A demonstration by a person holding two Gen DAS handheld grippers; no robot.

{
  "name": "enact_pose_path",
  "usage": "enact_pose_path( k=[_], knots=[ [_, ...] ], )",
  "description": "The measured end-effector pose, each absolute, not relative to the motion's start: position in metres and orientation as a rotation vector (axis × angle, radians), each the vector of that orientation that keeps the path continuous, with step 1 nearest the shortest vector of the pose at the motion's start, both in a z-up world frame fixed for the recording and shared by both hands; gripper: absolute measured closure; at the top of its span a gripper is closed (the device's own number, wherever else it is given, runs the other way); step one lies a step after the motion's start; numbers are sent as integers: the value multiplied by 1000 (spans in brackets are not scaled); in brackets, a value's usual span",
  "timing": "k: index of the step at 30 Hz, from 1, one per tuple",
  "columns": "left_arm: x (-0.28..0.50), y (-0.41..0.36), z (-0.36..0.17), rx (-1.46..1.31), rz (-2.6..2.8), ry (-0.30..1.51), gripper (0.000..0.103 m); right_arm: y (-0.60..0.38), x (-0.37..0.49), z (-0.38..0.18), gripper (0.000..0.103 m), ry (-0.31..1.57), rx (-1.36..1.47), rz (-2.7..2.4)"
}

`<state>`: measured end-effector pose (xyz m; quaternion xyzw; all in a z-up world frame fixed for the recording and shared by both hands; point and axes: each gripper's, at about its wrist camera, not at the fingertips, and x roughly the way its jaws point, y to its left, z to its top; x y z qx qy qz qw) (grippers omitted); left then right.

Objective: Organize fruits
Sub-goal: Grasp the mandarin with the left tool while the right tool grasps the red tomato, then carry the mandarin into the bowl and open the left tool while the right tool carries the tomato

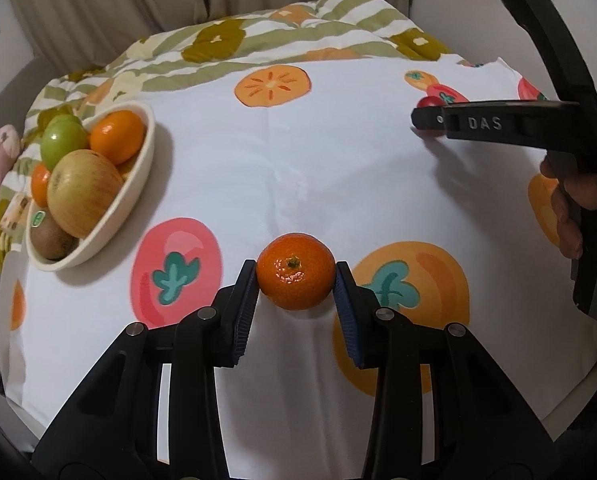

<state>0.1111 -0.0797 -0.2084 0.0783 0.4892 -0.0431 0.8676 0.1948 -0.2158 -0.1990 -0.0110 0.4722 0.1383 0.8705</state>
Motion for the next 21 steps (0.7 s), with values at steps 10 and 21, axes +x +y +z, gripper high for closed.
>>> enact_pose_path(
  k=[10,21],
  knots=[
    [111,-45,-179,148,-47,966,61,-188,181,-168,69,956,-31,335],
    [108,25,-148,127,28,929,61,-114,162,-131,69,917,-14,427]
  ],
)
